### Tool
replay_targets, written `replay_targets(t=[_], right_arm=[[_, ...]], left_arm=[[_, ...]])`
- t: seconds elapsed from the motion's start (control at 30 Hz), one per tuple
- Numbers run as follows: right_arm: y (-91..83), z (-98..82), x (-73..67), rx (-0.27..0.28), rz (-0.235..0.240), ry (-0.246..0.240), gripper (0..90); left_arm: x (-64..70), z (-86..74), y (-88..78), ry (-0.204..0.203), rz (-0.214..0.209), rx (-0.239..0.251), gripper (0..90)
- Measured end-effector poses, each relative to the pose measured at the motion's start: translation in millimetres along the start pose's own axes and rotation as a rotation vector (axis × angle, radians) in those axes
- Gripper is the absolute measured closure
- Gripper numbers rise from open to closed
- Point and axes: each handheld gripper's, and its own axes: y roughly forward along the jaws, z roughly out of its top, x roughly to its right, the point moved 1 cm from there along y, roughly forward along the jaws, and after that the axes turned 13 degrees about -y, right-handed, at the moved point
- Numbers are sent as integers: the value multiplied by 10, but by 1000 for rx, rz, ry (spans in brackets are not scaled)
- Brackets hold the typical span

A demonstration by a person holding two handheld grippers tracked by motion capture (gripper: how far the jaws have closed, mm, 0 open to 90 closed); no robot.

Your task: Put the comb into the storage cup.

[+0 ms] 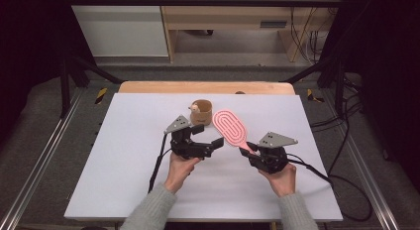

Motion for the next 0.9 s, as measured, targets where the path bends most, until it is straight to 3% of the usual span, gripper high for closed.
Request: replay_targets(t=[0.6,0.9], right_arm=[[-9,10,-6,6,0,-3,694],[-2,14,-20,4,2,-6,694]], left_arm=[[52,-3,152,-34,-2,1,56],[63,-17,214,-72,-2,15,152]])
